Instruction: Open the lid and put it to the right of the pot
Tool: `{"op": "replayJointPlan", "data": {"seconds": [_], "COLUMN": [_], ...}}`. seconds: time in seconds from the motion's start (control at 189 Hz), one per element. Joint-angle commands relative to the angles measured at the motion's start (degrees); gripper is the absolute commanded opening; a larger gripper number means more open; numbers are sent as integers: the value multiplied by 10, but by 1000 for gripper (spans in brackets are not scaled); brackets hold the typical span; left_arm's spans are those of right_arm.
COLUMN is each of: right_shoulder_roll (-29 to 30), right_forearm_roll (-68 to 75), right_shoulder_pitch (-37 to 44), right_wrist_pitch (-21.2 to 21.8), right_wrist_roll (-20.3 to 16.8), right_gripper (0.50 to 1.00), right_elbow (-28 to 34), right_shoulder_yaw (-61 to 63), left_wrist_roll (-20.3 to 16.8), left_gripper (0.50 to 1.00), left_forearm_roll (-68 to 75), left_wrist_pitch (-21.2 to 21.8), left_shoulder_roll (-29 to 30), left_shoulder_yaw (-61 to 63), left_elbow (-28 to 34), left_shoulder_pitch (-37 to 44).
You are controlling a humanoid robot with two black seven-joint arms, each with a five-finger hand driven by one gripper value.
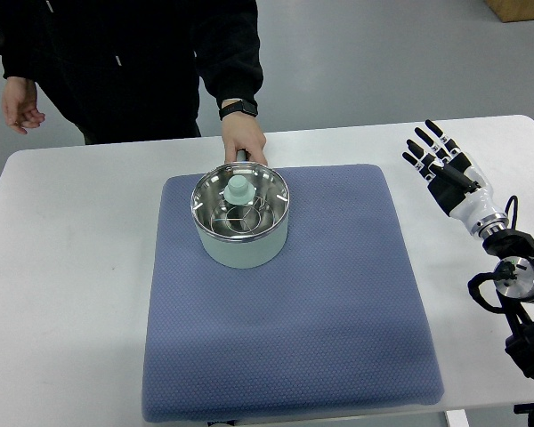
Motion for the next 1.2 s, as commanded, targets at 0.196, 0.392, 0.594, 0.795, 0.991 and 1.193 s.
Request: {"op": "replayJointPlan", "data": {"seconds": [0.196, 0.392, 0.594, 0.795, 0.991, 1.193], "right_shoulder_roll": [0, 2, 3, 3, 3, -1], "right_forearm_roll": [-1, 0, -1, -1, -1, -1], "right_shoulder_pitch": [0, -2, -2, -2, -3, 0], "right_wrist_pitch": [2, 3, 3, 3, 3, 2], "right_wrist_roll": [0, 0, 0, 0, 0, 0], "right_gripper": [907, 907, 907, 907, 907, 907], "right_elbow": [0, 2, 4, 4, 4, 4], "right_shoulder_yaw": [0, 0, 0, 0, 0, 0], "left_wrist_roll": [1, 1, 1, 1, 1, 1], "left_gripper": [1000, 1000, 1000, 1000, 1000, 1000], "left_forearm_roll": [1, 1, 0, 0, 0, 0], "left_wrist_pitch": [-2, -2, -2, -1, 0, 0], "left_shoulder_roll": [0, 0, 0, 0, 0, 0], "left_shoulder_yaw": [2, -2, -2, -2, -2, -2], "left_elbow": [-1, 1, 4, 6, 6, 6], "left_shoulder_pitch": [0, 0, 0, 0, 0, 0]}}
